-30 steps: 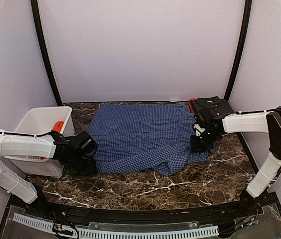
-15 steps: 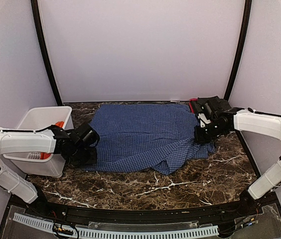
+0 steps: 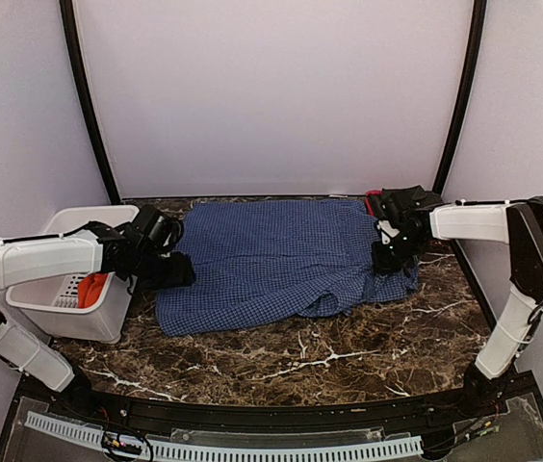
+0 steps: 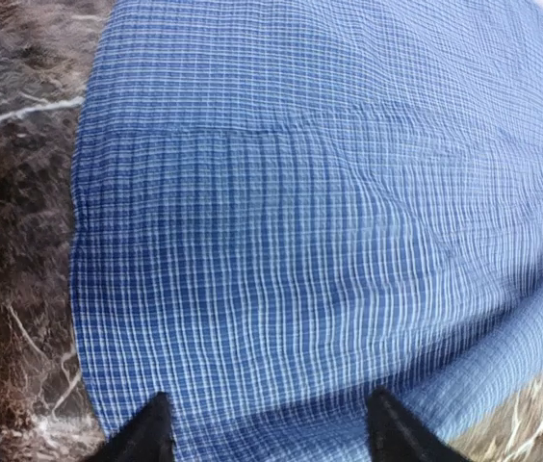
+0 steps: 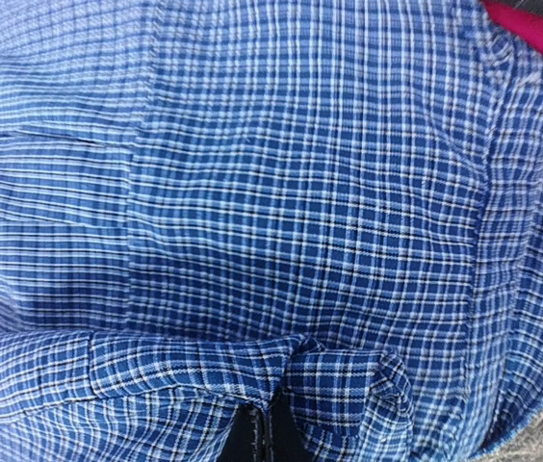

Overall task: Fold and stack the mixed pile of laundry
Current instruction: Pick up the flattened shirt from the center of the board.

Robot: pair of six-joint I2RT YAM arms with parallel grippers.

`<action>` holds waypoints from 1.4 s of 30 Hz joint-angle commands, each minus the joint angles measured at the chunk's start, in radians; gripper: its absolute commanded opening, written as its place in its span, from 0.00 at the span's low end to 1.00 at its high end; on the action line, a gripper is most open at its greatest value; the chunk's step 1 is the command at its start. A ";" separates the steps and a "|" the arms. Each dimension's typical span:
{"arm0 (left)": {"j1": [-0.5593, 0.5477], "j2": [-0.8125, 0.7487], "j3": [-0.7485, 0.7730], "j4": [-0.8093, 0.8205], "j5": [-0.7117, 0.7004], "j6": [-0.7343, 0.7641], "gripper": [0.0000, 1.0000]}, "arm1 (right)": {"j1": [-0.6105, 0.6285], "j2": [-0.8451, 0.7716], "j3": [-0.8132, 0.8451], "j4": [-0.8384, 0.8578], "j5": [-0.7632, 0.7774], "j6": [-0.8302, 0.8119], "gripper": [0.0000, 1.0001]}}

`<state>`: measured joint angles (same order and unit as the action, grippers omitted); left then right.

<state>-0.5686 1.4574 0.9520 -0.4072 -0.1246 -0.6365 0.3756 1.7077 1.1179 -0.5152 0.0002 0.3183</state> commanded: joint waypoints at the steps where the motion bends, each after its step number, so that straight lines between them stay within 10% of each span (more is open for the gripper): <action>1: -0.064 -0.154 -0.135 -0.025 0.097 -0.009 0.72 | -0.010 0.036 0.024 0.071 -0.027 -0.014 0.00; 18: -0.161 -0.028 -0.301 0.061 0.012 -0.122 0.75 | -0.011 0.031 0.006 0.081 -0.035 -0.017 0.00; 26: -0.161 -0.078 -0.224 -0.013 0.011 -0.085 0.01 | -0.010 -0.022 0.012 0.066 -0.094 -0.023 0.00; 34: -0.002 -0.055 0.074 -0.195 0.085 0.026 0.00 | -0.018 -0.100 0.100 -0.002 -0.061 -0.084 0.00; 42: 0.166 0.299 0.327 -0.150 0.151 0.140 0.10 | -0.046 0.139 0.246 -0.005 -0.073 -0.152 0.00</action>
<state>-0.4397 1.6051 1.2018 -0.5285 -0.0334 -0.5640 0.3393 1.7237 1.3125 -0.5167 -0.0784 0.2111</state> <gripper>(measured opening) 0.074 0.004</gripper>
